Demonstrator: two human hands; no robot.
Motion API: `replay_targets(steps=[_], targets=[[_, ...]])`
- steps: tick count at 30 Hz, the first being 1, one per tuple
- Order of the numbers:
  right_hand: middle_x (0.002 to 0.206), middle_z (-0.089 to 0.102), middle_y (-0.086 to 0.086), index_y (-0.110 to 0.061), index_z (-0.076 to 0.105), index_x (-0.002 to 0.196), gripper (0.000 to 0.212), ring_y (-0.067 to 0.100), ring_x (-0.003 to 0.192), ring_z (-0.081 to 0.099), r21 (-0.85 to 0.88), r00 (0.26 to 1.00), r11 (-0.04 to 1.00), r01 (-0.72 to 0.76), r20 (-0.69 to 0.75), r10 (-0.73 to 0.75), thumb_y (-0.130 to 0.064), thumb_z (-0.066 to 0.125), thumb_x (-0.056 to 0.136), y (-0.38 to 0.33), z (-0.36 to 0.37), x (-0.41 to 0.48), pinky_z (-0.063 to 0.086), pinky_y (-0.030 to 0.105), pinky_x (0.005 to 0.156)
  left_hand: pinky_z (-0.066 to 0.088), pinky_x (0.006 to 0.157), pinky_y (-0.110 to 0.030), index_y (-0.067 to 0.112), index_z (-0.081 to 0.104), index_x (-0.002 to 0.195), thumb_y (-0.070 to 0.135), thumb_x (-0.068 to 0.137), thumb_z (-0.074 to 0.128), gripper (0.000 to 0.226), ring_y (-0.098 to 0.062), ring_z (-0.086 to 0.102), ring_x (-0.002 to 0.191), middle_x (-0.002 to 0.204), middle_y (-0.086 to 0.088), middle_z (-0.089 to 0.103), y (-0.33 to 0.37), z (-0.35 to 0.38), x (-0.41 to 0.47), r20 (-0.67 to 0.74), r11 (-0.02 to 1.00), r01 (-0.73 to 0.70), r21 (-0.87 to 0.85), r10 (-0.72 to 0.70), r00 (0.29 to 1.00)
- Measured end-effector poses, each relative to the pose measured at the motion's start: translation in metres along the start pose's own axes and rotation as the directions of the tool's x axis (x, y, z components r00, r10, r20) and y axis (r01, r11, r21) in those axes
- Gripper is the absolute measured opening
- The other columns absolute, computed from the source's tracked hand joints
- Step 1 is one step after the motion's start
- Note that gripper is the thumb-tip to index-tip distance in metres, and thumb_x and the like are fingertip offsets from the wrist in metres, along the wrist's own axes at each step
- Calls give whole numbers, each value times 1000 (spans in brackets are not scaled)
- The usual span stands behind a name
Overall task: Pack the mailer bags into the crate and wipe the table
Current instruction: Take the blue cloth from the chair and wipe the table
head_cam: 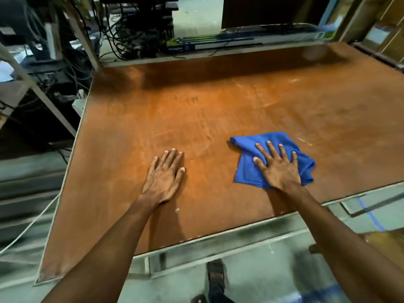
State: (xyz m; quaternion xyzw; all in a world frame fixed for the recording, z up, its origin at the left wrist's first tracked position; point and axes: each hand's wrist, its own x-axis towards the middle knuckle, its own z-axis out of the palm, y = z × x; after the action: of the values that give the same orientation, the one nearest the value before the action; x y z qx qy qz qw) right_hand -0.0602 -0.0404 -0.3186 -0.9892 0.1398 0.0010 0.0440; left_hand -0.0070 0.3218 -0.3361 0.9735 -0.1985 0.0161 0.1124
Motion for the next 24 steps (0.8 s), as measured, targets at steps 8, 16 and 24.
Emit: replay_targets(steps=[8,16,24], targets=[[162,9,-20,-60,0,146,58,15,150,9,-50,899,898,436,57,-434,-74,3,90,-43,7,-106,4,52,119,7,122,-41,28,24,155,67,90,8,77,-17,11,151,164,3,18,1,3,-1,-12,1000,14,-2,-14,1000],[162,0,-21,-60,-7,146,63,19,152,1,-45,985,989,144,102,-139,-75,-1,84,15,-8,-107,1,55,119,2,121,-48,29,18,156,64,95,15,71,-20,6,152,165,1,11,20,2,-6,19,997,73,-11,-73,997],[163,9,-16,-53,12,148,80,28,150,11,-72,996,997,15,86,-9,-81,4,74,76,-15,-27,11,58,117,3,121,-51,31,19,155,66,97,22,68,-16,4,152,165,4,11,95,14,48,49,999,-22,-38,24,998]])
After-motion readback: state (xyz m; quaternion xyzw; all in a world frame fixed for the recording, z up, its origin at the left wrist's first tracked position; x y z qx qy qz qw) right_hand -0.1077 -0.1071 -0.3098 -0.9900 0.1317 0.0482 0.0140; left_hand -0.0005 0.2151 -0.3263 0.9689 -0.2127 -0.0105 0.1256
